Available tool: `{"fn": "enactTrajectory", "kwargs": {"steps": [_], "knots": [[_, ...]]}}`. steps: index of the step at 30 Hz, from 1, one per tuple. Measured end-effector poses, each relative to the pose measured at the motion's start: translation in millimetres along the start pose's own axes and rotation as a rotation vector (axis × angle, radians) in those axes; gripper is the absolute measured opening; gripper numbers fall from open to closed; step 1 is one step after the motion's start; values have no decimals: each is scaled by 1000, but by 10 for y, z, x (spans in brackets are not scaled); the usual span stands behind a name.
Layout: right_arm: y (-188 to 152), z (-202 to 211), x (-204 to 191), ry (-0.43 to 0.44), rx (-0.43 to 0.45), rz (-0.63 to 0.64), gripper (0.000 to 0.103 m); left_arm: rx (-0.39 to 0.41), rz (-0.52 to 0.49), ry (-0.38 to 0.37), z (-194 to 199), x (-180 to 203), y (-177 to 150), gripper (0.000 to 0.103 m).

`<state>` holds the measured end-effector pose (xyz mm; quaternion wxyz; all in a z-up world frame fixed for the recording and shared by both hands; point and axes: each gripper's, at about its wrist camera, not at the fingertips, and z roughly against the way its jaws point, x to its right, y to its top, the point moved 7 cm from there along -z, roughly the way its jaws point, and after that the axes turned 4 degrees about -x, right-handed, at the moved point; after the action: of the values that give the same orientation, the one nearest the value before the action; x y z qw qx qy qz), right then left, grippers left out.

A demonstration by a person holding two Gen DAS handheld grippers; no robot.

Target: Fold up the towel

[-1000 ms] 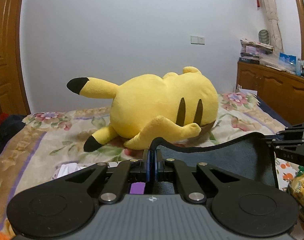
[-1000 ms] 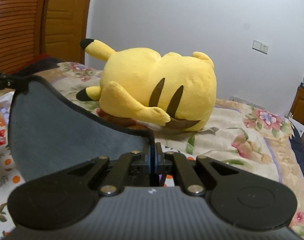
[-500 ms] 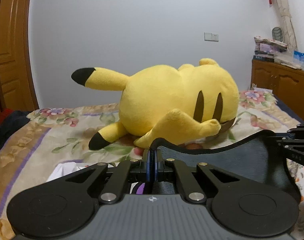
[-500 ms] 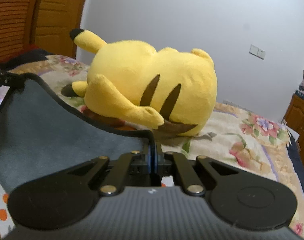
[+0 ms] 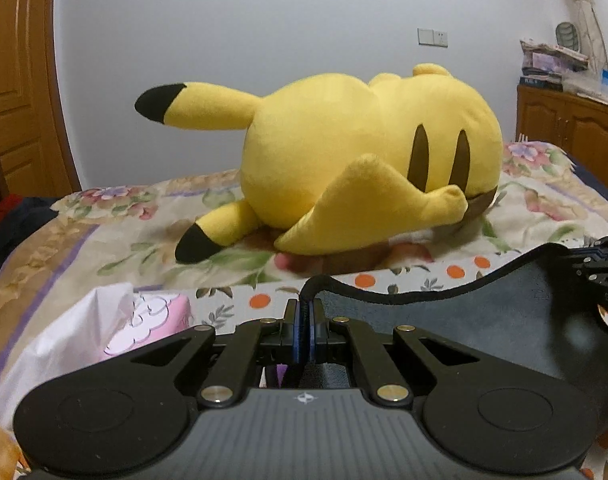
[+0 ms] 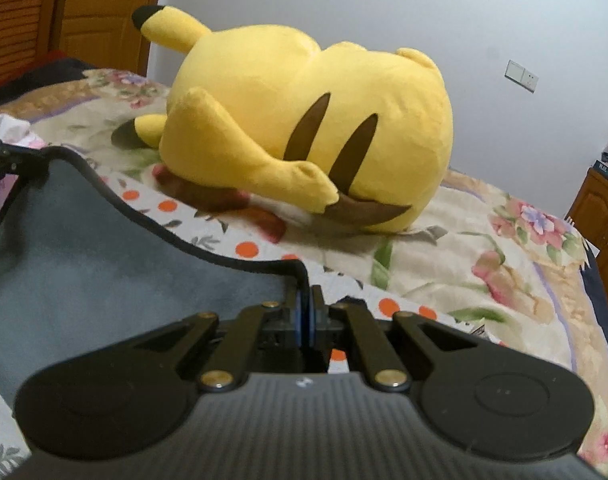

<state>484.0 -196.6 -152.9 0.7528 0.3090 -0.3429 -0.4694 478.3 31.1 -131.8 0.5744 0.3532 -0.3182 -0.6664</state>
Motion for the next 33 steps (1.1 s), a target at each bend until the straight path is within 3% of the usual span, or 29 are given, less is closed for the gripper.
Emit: {"fn": "enactTrajectory", "kwargs": {"steps": [10, 13, 14, 16, 19, 24, 33], "knots": [[-10, -24, -27, -20, -16, 11, 7, -23, -22, -2, -92, 48, -61, 7], [-11, 21, -48, -34, -4, 25, 19, -35, -7, -4, -87, 27, -89, 9], [-13, 34, -55, -35, -2, 27, 33, -38, -9, -1, -83, 30, -97, 13], [-14, 73, -65, -20, 1, 14, 45, -37, -19, 4, -59, 41, -101, 20], [-23, 146, -85, 3, 6, -6, 45, -31, -25, -2, 1, 63, -95, 26], [-117, 256, -148, 41, -6, -43, 45, -40, -15, -19, 123, 143, -157, 45], [-402, 543, -269, 93, -42, -108, 45, -74, -71, -61, 398, 390, -342, 53]]}}
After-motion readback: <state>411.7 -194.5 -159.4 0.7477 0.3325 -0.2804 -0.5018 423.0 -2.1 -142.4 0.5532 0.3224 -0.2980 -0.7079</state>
